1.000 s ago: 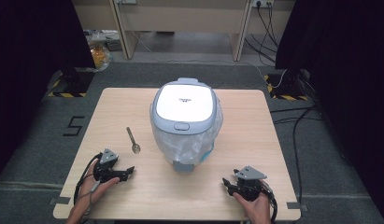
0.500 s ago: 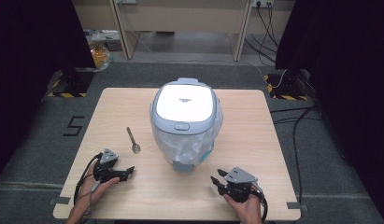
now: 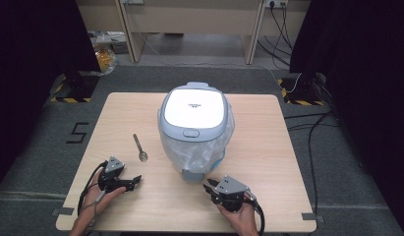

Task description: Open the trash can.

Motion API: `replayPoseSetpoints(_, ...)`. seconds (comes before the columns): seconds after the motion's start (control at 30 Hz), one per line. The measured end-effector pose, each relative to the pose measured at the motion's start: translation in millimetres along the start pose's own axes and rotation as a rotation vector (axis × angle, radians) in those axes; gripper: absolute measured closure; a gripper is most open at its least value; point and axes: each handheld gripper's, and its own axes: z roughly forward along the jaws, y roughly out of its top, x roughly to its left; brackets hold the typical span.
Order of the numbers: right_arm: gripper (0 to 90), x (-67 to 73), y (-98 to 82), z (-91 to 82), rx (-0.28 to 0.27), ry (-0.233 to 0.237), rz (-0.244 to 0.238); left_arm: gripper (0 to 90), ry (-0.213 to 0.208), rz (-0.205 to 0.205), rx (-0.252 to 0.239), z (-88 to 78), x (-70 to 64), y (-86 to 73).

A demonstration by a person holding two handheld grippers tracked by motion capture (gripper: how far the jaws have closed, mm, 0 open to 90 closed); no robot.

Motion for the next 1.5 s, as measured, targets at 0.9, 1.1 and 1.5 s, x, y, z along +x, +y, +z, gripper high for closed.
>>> replayPoseSetpoints(0.9,77.2,14.0,9.7,43.1,-0.027,-0.062,-0.096,14.2,0.002,0.0,0.001,-0.5,-0.1,-0.3)
replayPoseSetpoints(1.1,77.3,14.1,11.8,42.8,-0.045,-0.082,-0.093,14.2,0.002,0.0,0.001,-0.5,-0.1,-0.4)
replayPoseSetpoints(1.5,81.1,15.1,9.5,48.0,-0.025,-0.089,-0.114,14.2,0.003,0.0,0.002,-0.7,-0.2,-0.5)
